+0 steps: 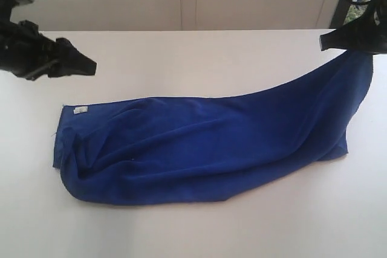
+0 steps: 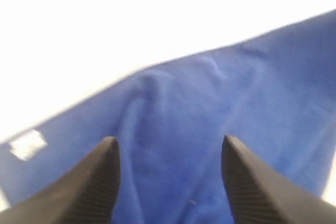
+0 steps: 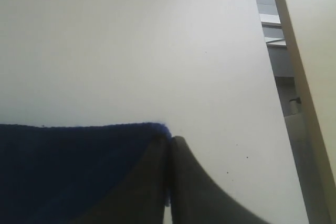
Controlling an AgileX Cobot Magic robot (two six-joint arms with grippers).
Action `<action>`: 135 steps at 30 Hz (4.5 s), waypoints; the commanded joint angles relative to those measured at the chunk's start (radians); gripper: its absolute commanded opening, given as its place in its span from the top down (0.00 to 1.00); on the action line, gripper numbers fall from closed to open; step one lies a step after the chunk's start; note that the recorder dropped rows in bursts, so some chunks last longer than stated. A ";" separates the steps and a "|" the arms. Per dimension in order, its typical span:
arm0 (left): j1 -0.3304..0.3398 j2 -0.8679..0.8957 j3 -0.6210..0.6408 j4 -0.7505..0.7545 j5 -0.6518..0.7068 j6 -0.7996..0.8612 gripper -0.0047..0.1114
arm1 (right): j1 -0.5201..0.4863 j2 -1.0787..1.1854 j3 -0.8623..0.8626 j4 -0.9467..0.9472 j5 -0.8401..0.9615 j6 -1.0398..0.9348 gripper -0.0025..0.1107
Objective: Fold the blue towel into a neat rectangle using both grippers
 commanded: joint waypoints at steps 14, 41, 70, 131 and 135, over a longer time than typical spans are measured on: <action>0.003 0.322 -0.122 0.340 -0.224 -0.270 0.50 | -0.005 0.000 0.001 0.020 -0.028 0.006 0.98; 0.003 0.549 -0.202 0.475 -0.296 -0.292 0.50 | -0.005 0.000 0.001 0.029 -0.028 0.004 0.98; 0.003 0.204 -0.202 0.519 -0.064 -0.290 0.96 | -0.001 -0.055 0.001 0.062 0.052 0.004 0.98; 0.003 -0.331 0.352 0.641 -0.236 -0.696 0.96 | -0.001 -0.448 0.379 0.347 -0.131 -0.300 0.98; 0.003 -0.225 0.350 0.640 -0.330 -0.700 0.96 | -0.003 -0.338 0.379 0.340 -0.219 -0.282 0.98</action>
